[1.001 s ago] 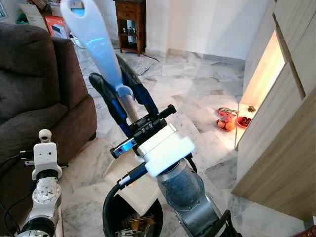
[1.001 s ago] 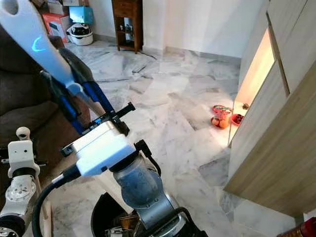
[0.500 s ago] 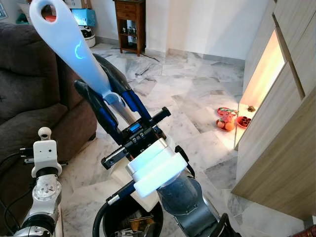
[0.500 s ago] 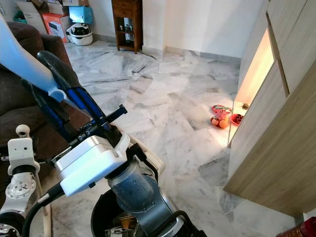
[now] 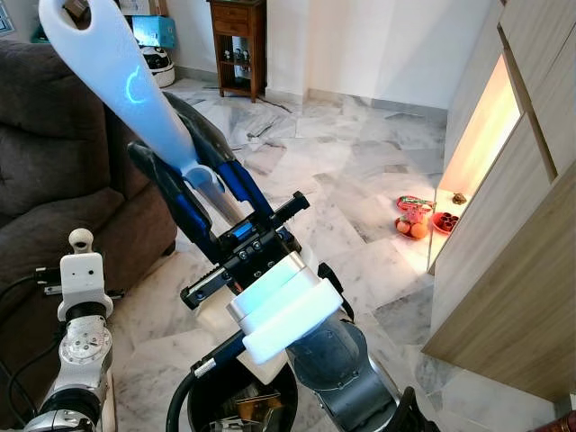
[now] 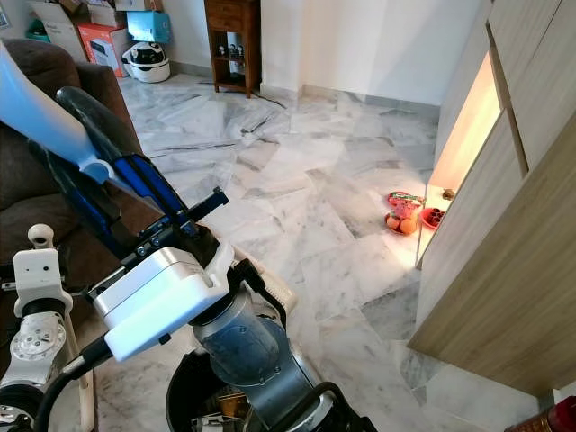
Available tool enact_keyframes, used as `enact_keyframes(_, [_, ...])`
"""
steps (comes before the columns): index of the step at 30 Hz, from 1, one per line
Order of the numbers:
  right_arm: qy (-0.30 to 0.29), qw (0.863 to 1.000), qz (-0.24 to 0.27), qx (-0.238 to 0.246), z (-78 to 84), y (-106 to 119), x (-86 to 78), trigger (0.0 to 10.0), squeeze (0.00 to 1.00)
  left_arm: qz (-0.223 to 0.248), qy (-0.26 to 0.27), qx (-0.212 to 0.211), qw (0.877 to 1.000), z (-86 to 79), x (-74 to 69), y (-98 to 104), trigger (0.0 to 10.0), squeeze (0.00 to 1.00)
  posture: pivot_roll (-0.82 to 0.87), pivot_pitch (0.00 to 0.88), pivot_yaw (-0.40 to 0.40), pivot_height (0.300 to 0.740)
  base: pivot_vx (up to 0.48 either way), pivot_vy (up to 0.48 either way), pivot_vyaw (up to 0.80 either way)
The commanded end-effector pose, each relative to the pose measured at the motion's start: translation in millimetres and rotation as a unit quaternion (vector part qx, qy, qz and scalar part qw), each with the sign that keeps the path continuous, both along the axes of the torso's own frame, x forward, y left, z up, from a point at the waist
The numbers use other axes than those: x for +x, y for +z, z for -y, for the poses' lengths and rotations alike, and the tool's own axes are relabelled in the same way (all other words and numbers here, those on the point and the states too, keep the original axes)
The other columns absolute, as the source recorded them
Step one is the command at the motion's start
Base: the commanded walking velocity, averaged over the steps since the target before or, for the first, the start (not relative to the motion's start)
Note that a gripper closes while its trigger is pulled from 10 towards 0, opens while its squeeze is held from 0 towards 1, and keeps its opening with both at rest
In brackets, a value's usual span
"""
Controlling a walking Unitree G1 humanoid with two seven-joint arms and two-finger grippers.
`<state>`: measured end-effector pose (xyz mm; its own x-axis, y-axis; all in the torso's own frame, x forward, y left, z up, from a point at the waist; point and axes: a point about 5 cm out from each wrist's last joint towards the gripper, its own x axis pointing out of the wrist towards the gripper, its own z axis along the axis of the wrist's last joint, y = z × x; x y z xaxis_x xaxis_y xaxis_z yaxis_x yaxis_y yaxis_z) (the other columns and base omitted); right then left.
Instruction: Sweep floor
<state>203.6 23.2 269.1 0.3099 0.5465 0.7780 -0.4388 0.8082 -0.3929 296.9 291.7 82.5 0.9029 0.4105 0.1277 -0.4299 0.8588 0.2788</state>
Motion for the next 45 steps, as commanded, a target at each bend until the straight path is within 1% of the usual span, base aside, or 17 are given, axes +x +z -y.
enact_keyframes(1, [0.010, 0.999, 0.032, 0.016, 0.6, 12, -6.1, 10.0, 0.00, 0.017, 0.002, 0.018, 1.000, -5.0, 4.1, 11, 10.0, 0.00, 0.11, 0.000, 0.046, 0.740, 0.000, 0.000, 0.00])
enact_keyframes(9, [-0.003, 1.000, 0.031, 0.005, 1.0, 9, -2.6, 10.0, 0.00, 0.018, 0.002, 0.018, 1.000, -4.3, 2.6, 10, 10.0, 0.00, 0.11, 0.000, 0.040, 0.740, 0.000, 0.000, 0.00])
enact_keyframes(19, [-0.037, 0.999, 0.022, -0.008, 3.6, 4, 7.2, 10.0, 0.00, 0.018, 0.005, 0.015, 1.000, -3.1, -1.3, 5, 10.0, 0.00, 0.11, 0.000, 0.026, 0.740, 0.000, 0.000, 0.00])
enact_keyframes(21, [-0.057, 0.998, 0.013, -0.008, 6.0, 2, 13.1, 10.0, 0.00, 0.017, 0.005, 0.014, 1.000, -2.6, -1.8, 4, 10.0, 0.00, 0.11, 0.000, 0.023, 0.740, 0.000, 0.000, 0.00])
enact_keyframes(22, [-0.086, 0.996, -0.009, -0.004, 11.1, 0, 24.6, 10.0, 0.00, 0.016, 0.006, 0.013, 1.000, -2.0, -2.3, 3, 10.0, 0.00, 0.11, 0.000, 0.020, 0.740, 0.000, 0.000, 0.00])
enact_keyframes(23, [-0.095, 0.995, -0.016, -0.002, 13.0, -1, 28.2, 10.0, 0.00, 0.016, 0.006, 0.013, 1.000, -1.7, -2.7, 2, 10.0, 0.00, 0.11, 0.000, 0.018, 0.740, 0.000, 0.000, 0.00])
enact_keyframes(24, [-0.117, 0.992, -0.038, 0.005, 20.9, -4, 42.2, 10.0, 0.00, 0.017, 0.006, 0.011, 1.000, -1.0, -3.4, 2, 10.0, 0.00, 0.11, 0.000, 0.014, 0.740, 0.000, 0.000, 0.00])
enact_keyframes(27, [-0.134, 0.989, -0.054, 0.010, 28.7, -7, 53.7, 10.0, 0.00, 0.018, 0.006, 0.007, 1.000, -0.2, -4.5, 0, 10.0, 0.00, 0.11, 0.000, 0.007, 0.740, 0.000, 0.000, 0.00])
enact_keyframes(28, [-0.167, 0.983, -0.076, 0.009, 40.1, -12, 69.3, 10.0, 0.00, 0.015, -0.003, -0.004, 1.000, 1.8, -5.1, -2, 10.0, 0.00, 0.12, 0.000, -0.002, 0.740, 0.000, 0.000, 0.00])
enact_keyframes(30, [-0.185, 0.979, -0.090, 0.011, 47.7, -16, 77.3, 10.0, 0.00, 0.015, -0.008, -0.011, 1.000, 3.5, -6.2, -4, 10.0, 0.00, 0.12, 0.000, -0.007, 0.740, 0.000, 0.000, 0.00])
enact_keyframes(34, [-0.238, 0.962, -0.135, 0.019, 73.5, -30, 99.0, 10.0, 0.00, 0.014, -0.033, -0.018, 0.999, 10.3, -7.9, -8, 10.0, 0.00, 0.12, 0.000, -0.017, 0.740, 0.000, 0.000, 0.00])
enact_keyframes(37, [-0.289, 0.944, -0.158, 0.022, 98.3, -40, 116.2, 10.0, 0.00, 0.019, -0.048, -0.023, 0.998, 14.8, -10.2, -9, 10.0, 0.00, 0.13, 0.000, -0.025, 0.740, 0.000, 0.000, 0.00])
enact_keyframes(38, [-0.317, 0.932, -0.174, 0.028, 112.4, -46, 124.1, 10.0, 0.00, 0.021, -0.054, -0.025, 0.998, 16.9, -11.4, -10, 10.0, 0.00, 0.13, 0.000, -0.028, 0.740, 0.000, 0.000, 0.00])
enact_keyframes(39, [-0.317, 0.932, -0.174, 0.028, 112.4, -46, 124.1, 10.0, 0.00, 0.021, -0.054, -0.025, 0.998, 16.9, -11.4, -10, 10.0, 0.00, 0.13, 0.000, -0.028, 0.740, 0.000, 0.000, 0.00])
enact_keyframes(41, [-0.339, 0.915, -0.216, 0.043, 129.8, -60, 134.4, 10.0, 0.00, 0.020, -0.072, -0.030, 0.997, 21.9, -12.3, -11, 10.0, 0.00, 0.12, 0.000, -0.029, 0.740, 0.000, 0.000, 0.00])
enact_keyframes(44, [-0.343, 0.910, -0.229, 0.042, 134.0, -67, 137.1, 10.0, 0.00, 0.018, -0.083, -0.034, 0.996, 25.8, -12.2, -12, 10.0, 0.00, 0.12, 0.000, -0.030, 0.740, 0.000, 0.000, 0.00])
enact_keyframes(45, [-0.346, 0.904, -0.249, 0.047, 138.4, -76, 139.3, 10.0, 0.00, 0.016, -0.097, -0.039, 0.994, 30.6, -11.9, -13, 10.0, 0.00, 0.12, 0.000, -0.029, 0.740, 0.000, 0.000, 0.00])
